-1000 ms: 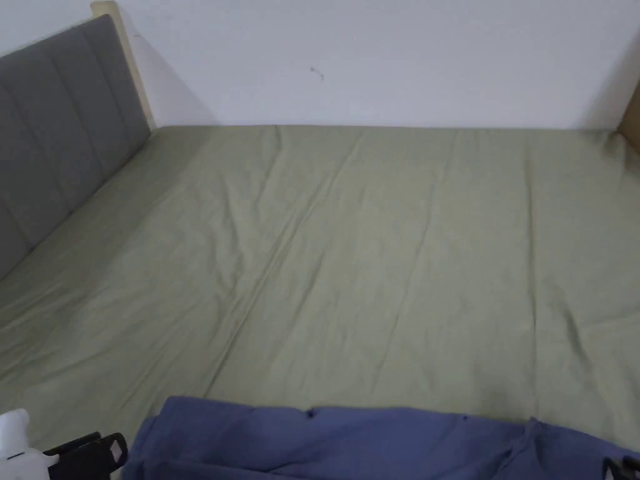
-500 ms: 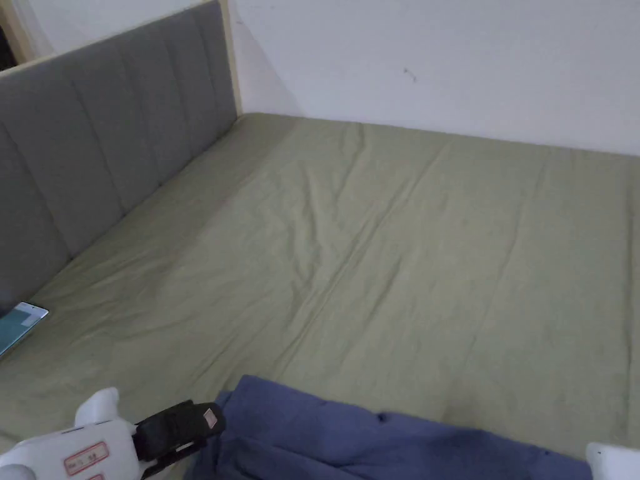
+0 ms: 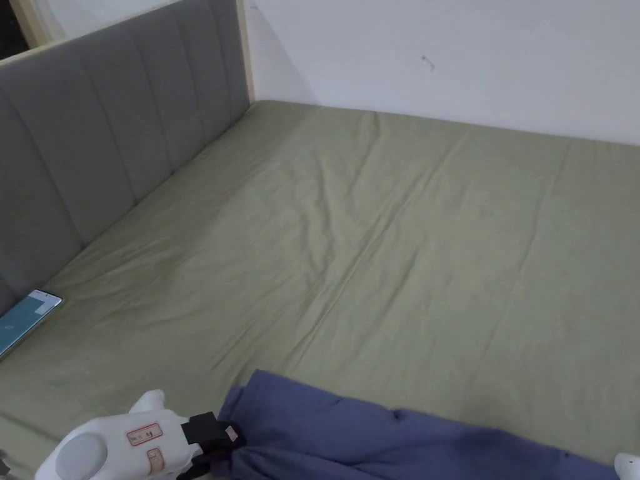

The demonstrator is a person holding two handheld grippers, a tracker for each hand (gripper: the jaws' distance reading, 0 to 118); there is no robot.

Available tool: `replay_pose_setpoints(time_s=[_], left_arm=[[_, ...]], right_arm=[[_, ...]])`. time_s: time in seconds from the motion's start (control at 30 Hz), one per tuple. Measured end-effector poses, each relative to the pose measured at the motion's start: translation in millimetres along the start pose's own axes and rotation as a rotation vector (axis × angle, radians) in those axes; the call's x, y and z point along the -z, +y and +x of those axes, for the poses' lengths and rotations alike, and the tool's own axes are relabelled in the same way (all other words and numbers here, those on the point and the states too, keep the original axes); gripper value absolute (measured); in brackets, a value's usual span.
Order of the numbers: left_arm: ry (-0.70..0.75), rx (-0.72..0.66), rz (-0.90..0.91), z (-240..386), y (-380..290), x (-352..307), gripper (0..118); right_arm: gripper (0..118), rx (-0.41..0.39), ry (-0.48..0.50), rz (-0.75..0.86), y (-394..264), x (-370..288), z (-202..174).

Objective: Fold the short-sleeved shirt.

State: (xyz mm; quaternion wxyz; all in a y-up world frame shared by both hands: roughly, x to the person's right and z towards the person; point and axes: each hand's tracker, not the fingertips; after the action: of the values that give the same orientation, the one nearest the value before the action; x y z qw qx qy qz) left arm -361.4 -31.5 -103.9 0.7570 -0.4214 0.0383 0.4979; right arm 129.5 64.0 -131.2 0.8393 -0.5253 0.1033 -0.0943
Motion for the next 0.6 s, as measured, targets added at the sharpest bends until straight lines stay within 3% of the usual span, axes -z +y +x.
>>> replay_pose_setpoints(time_s=[0.07, 0.23, 0.3, 0.43, 0.6], left_arm=[[-0.015, -0.056, 0.007, -0.8, -0.7, -3.1, 7], [-0.055, 0.077, 0.087, 41.3, -3.8, -42.0, 7], [-0.068, 0.209, 0.105, 85.8, -16.5, -58.2, 7], [-0.067, 0.598, 0.08, 171.2, -65.2, -62.1, 7], [-0.142, 1.054, -0.057, 248.6, -157.8, -11.2, 7]], right_arm=[[4, 0.033, 0.009, 0.013, -0.8, -4.6, 8.2], [4, 0.076, -0.026, 0.057, -7.1, -25.9, 37.4], [4, 0.138, -0.031, 0.081, -12.2, -32.0, 56.7], [4, 0.196, -0.04, 0.117, -26.1, -44.8, 82.8], [4, 0.273, -0.055, 0.129, -47.9, -54.6, 112.1]])
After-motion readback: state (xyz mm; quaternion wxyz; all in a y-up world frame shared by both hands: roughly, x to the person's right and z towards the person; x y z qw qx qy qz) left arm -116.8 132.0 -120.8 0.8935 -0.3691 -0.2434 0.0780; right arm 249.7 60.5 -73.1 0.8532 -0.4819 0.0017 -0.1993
